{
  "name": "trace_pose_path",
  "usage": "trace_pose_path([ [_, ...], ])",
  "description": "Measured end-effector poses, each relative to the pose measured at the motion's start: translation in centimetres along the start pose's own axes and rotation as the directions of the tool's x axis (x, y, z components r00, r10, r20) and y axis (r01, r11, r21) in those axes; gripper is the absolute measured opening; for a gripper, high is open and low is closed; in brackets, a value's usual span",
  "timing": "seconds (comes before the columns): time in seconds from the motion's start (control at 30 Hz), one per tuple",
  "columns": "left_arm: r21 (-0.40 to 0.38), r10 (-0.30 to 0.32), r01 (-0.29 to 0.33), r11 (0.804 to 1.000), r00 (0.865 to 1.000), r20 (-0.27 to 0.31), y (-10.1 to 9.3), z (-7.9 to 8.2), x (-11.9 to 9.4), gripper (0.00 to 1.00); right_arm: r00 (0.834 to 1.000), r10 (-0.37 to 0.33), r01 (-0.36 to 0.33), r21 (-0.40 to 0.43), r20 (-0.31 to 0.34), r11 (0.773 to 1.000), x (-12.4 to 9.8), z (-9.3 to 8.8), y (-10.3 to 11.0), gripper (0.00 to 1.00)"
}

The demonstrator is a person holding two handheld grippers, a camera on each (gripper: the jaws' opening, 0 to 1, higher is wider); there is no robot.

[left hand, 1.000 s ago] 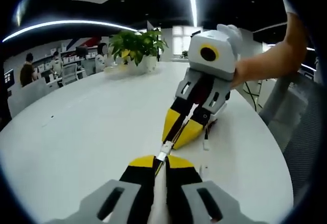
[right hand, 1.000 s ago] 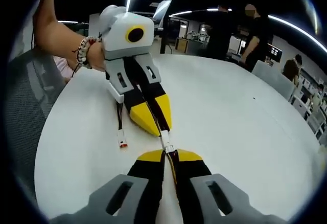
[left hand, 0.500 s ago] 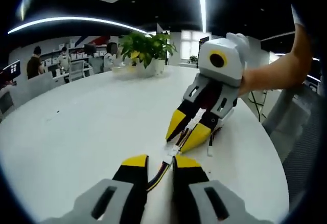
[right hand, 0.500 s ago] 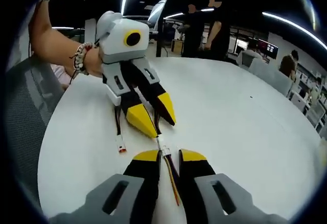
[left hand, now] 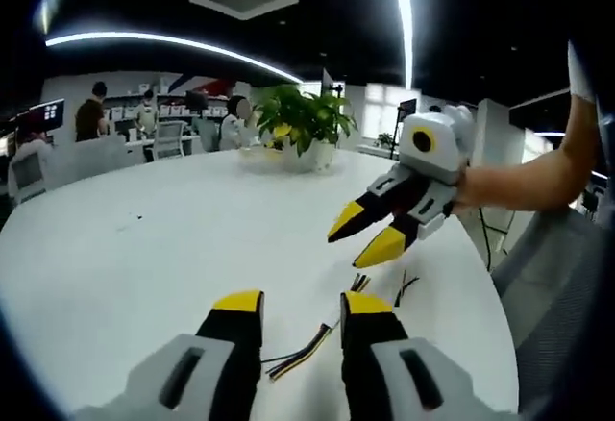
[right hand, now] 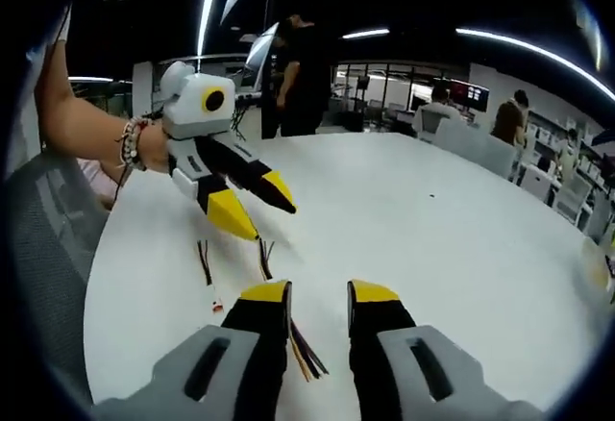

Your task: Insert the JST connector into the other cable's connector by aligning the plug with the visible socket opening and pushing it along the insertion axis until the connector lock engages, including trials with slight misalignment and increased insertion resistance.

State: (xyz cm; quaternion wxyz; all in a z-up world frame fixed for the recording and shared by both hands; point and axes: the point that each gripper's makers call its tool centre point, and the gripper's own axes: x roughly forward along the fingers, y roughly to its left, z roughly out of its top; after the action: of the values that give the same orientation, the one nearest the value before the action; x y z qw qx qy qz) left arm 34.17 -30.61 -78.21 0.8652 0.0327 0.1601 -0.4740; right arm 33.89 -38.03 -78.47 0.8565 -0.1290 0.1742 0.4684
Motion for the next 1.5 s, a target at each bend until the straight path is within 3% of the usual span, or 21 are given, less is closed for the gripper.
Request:
trace_pose_path([
  [0.27, -0.054, 0.052, -0.048, 0.997, 0.996, 0.073, 0.4, 2.4, -2.3, 0.45, 0.993, -0.060, 0.053, 0.074, 0.100, 0.996, -2.1, 2.7, -0.7, 0.27],
  [0.53, -0.103, 0.107, -0.095, 0.990, 0.987, 0.123, 0.2, 4.1, -4.8, 0.65, 0.983, -0.104, 0.087, 0.111, 0.153, 0.990, -3.9, 4.5, -0.8, 0.38],
  [0.87, -0.120, 0.149, -0.129, 0.984, 0.974, 0.174, -0.8, 5.6, -7.5, 0.67, 0.966, -0.134, 0.104, 0.144, 0.221, 0.984, -6.6, 6.4, 0.7, 0.40],
  [1.17, -0.102, 0.136, -0.118, 0.988, 0.972, 0.192, -2.6, 6.3, -8.9, 0.67, 0.971, -0.134, 0.113, 0.111, 0.199, 0.987, -8.2, 6.2, 2.6, 0.41],
  [1.37, -0.103, 0.123, -0.105, 0.989, 0.975, 0.186, -3.9, 5.4, -9.1, 0.67, 0.972, -0.132, 0.111, 0.116, 0.192, 0.987, -8.5, 5.7, 3.4, 0.41],
  [1.5, -0.090, 0.107, -0.094, 0.991, 0.982, 0.153, -4.4, 4.3, -8.7, 0.67, 0.978, -0.123, 0.104, 0.114, 0.170, 0.988, -8.0, 4.9, 3.8, 0.41],
])
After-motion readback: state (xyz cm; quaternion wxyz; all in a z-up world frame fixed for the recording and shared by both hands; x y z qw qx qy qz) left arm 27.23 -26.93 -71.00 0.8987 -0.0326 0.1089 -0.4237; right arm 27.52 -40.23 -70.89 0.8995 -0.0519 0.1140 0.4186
